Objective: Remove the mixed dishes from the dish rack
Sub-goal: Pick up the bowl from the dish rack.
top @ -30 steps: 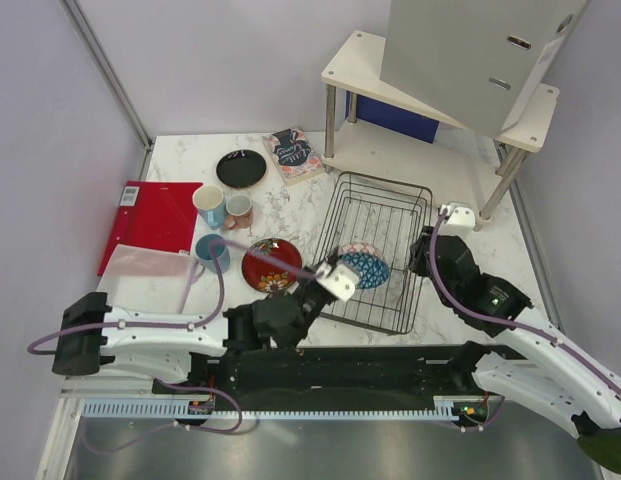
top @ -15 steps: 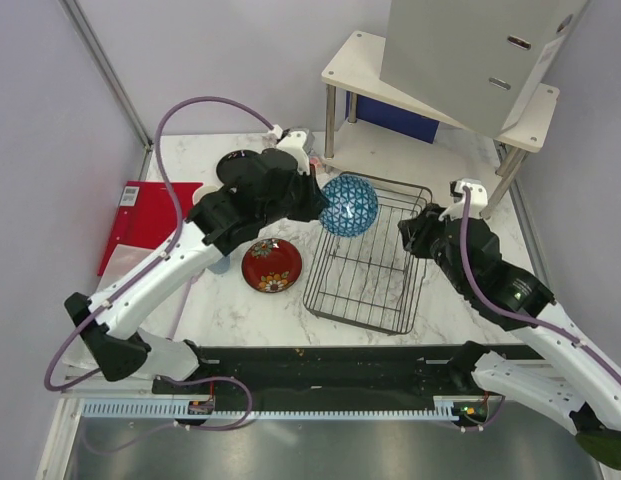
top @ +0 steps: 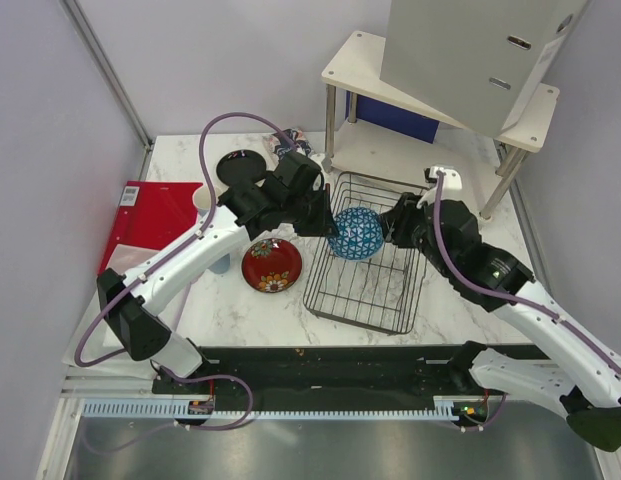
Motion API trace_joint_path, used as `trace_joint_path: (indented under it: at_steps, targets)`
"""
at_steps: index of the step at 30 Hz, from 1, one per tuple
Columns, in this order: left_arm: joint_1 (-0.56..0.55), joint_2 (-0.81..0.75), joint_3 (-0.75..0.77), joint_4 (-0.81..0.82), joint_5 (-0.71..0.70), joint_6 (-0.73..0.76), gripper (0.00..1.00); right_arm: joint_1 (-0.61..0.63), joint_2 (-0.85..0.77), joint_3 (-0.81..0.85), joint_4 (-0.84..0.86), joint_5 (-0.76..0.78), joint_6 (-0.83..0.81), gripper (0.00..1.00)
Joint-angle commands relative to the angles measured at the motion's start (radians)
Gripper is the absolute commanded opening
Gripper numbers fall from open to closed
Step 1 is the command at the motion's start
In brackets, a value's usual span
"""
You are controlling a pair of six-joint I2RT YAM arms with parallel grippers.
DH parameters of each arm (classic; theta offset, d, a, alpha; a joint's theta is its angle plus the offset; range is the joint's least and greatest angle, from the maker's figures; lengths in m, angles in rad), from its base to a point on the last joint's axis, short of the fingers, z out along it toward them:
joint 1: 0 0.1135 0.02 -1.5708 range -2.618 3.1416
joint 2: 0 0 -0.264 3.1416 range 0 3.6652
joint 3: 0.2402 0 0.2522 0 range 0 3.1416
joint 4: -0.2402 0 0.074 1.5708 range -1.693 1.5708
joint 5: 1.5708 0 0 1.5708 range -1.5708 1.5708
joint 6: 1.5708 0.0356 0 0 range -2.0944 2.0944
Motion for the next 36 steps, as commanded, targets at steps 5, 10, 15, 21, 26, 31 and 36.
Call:
trace_joint_path:
  at_steps: [5, 10, 15, 21, 26, 31, 36]
  targets:
    - [0.002, -0.062, 0.023, 0.038, -0.011, -0.032, 0.02, 0.003, 0.097, 0.016, 0.057, -0.123, -0.003, 0.45]
    - [0.002, -0.076, 0.014, 0.035, -0.051, -0.016, 0.02, 0.001, 0.146, 0.022, 0.034, -0.16, -0.014, 0.38]
    - [0.001, -0.091, 0.025, 0.012, -0.15, 0.016, 0.02, 0.001, 0.17, 0.033, -0.006, -0.138, -0.023, 0.01]
    - [0.004, -0.107, 0.026, -0.032, -0.278, 0.031, 0.38, 0.001, 0.167, 0.061, 0.005, -0.112, -0.026, 0.0]
    - [0.044, -0.174, -0.007, -0.12, -0.496, -0.065, 0.99, 0.0, 0.215, 0.136, 0.032, -0.098, -0.04, 0.0]
    - [0.094, -0.312, -0.087, -0.117, -0.635, -0.05, 0.99, 0.001, 0.355, 0.235, 0.063, -0.152, -0.052, 0.0]
    - [0.101, -0.496, -0.187, -0.135, -0.798, -0.07, 0.99, 0.001, 0.52, 0.279, 0.132, -0.298, -0.138, 0.09]
